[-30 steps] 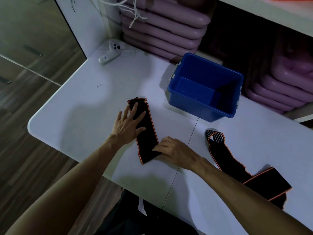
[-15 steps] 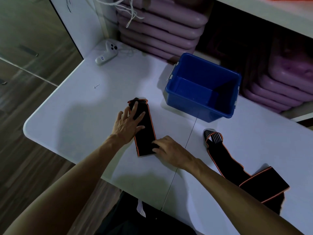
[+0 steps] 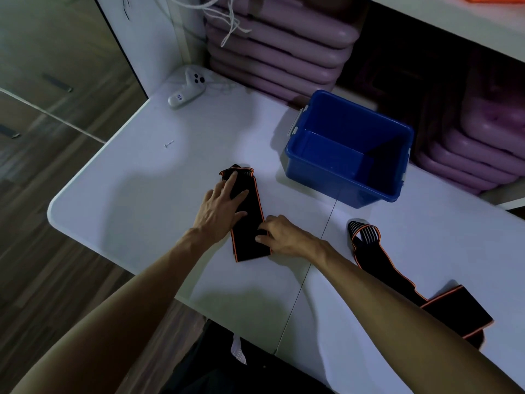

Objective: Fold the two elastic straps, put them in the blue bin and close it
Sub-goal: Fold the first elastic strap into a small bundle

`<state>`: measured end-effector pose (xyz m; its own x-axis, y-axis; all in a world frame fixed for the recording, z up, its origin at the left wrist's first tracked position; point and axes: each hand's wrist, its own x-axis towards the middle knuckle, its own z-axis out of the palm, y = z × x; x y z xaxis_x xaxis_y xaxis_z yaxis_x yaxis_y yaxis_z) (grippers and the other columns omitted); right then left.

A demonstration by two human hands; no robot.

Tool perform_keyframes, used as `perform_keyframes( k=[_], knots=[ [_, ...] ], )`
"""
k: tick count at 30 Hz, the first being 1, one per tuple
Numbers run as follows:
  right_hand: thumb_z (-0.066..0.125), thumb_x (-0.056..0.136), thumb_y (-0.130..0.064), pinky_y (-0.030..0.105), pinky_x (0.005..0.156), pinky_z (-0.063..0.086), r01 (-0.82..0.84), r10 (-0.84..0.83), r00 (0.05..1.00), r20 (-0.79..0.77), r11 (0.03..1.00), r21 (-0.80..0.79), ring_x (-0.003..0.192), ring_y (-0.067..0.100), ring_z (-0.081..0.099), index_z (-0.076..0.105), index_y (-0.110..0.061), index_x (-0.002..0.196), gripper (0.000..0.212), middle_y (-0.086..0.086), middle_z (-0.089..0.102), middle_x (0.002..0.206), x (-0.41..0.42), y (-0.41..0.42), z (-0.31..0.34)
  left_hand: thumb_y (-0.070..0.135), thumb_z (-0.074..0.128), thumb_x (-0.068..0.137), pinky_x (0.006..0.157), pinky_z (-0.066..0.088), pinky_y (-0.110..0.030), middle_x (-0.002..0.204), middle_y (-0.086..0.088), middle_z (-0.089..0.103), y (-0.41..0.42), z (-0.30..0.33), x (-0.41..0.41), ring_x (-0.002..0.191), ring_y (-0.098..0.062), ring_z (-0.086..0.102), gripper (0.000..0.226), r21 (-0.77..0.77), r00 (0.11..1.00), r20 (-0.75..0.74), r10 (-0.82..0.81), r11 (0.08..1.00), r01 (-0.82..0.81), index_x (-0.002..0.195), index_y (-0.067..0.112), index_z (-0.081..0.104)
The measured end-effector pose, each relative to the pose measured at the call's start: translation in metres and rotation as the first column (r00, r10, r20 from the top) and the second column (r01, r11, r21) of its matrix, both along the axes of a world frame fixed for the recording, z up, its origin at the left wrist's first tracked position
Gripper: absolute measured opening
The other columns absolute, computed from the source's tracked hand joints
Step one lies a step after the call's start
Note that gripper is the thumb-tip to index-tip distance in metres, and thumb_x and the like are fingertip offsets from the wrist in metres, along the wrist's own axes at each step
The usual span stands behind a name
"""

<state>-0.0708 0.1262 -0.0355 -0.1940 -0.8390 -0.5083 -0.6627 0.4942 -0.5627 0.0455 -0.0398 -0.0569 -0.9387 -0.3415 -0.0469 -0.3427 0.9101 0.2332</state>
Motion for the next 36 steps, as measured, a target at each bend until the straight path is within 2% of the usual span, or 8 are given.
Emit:
perform_keyframes(
  k=[5,10,16,21,24,26,32,36],
  knots=[
    [0.062,0.094,-0.02,0.021,0.065,0.042,0.151,-0.139,0.986,0.087,0.978,-0.145,0.078,0.014,0.058,0.057,-0.013,0.112,0.021,-0.002,0.059,0.09,0.005,0.007,0.002,0.032,0.057,0.09,0.081,0.049,-0.041,0.111,-0.006,0.055,0.015,0.018,0.023,0.093,-0.026,0.053,0.026,0.214,0.969,-0.242,0.039,0.977,0.014,0.108,0.016,0.064],
    [0.067,0.09,-0.023,0.025,0.061,0.046,0.184,-0.183,0.983,0.034,0.94,-0.286,0.068,0.017,0.056,0.051,-0.021,0.101,0.02,-0.001,0.059,0.078,0.011,0.01,0.001,0.029,0.065,0.086,0.071,0.052,-0.03,0.1,-0.001,0.062,0.048,0.012,0.062,0.079,-0.016,0.062,0.026,0.479,0.97,-0.212,0.122,0.878,-0.006,0.109,0.017,0.065],
    [0.059,0.095,-0.028,0.037,0.076,0.054,0.082,-0.194,0.953,-0.234,0.905,-0.416,0.099,0.024,0.051,0.06,-0.022,0.11,0.017,0.003,0.054,0.116,0.029,0.027,-0.015,0.026,0.059,0.089,0.075,0.054,-0.038,0.117,-0.009,0.06,0.063,0.003,0.062,0.099,-0.028,0.056,0.029,0.149,0.961,-0.253,0.111,0.986,-0.075,0.114,0.012,0.065],
    [0.06,0.088,-0.053,0.039,0.085,0.048,-0.159,0.001,0.912,-0.409,0.923,-0.351,0.121,0.027,0.043,0.05,-0.022,0.136,0.058,0.002,0.041,0.148,0.025,0.04,-0.02,0.052,0.069,0.076,0.077,0.052,-0.037,0.133,-0.012,0.051,0.073,0.0,0.073,0.113,-0.028,0.051,0.075,0.037,1.0,-0.006,0.004,0.999,-0.004,0.133,0.006,0.049],
    [0.074,0.082,-0.028,0.044,0.079,0.053,-0.196,0.021,0.899,-0.437,0.912,-0.359,0.116,0.029,0.048,0.051,-0.017,0.135,0.059,0.005,0.05,0.141,0.022,0.037,-0.02,0.027,0.08,0.07,0.07,0.055,-0.036,0.122,-0.013,0.059,0.077,0.002,0.068,0.102,-0.029,0.061,0.069,0.002,0.999,-0.025,0.03,1.0,-0.03,0.128,0.002,0.053],
    [0.073,0.082,-0.016,0.045,0.079,0.054,-0.205,0.017,0.906,-0.423,0.893,-0.401,0.113,0.029,0.053,0.055,-0.014,0.132,0.053,0.007,0.058,0.133,0.017,0.032,-0.02,0.017,0.074,0.073,0.066,0.056,-0.037,0.113,-0.013,0.063,0.075,0.002,0.065,0.094,-0.03,0.064,0.056,0.014,0.994,-0.093,0.051,0.999,-0.05,0.124,0.001,0.056],
    [0.061,0.093,-0.016,0.033,0.093,0.047,-0.118,0.057,0.985,-0.164,0.913,-0.391,0.109,0.021,0.053,0.056,-0.016,0.132,0.039,0.005,0.065,0.121,0.001,0.022,-0.009,0.034,0.047,0.09,0.066,0.049,-0.036,0.097,-0.012,0.064,0.059,0.013,0.062,0.08,-0.033,0.062,0.039,0.315,0.983,-0.151,0.107,0.948,-0.055,0.114,0.006,0.059],
    [0.057,0.097,-0.023,0.038,0.082,0.052,0.015,-0.01,1.0,0.023,0.969,-0.247,0.092,0.02,0.059,0.046,-0.026,0.117,0.023,0.007,0.063,0.103,-0.005,0.008,0.006,0.031,0.05,0.091,0.06,0.045,-0.034,0.091,-0.014,0.069,0.043,0.015,0.057,0.077,-0.035,0.065,0.033,0.442,0.973,-0.138,0.183,0.891,-0.105,0.111,0.006,0.058]
  ],
)
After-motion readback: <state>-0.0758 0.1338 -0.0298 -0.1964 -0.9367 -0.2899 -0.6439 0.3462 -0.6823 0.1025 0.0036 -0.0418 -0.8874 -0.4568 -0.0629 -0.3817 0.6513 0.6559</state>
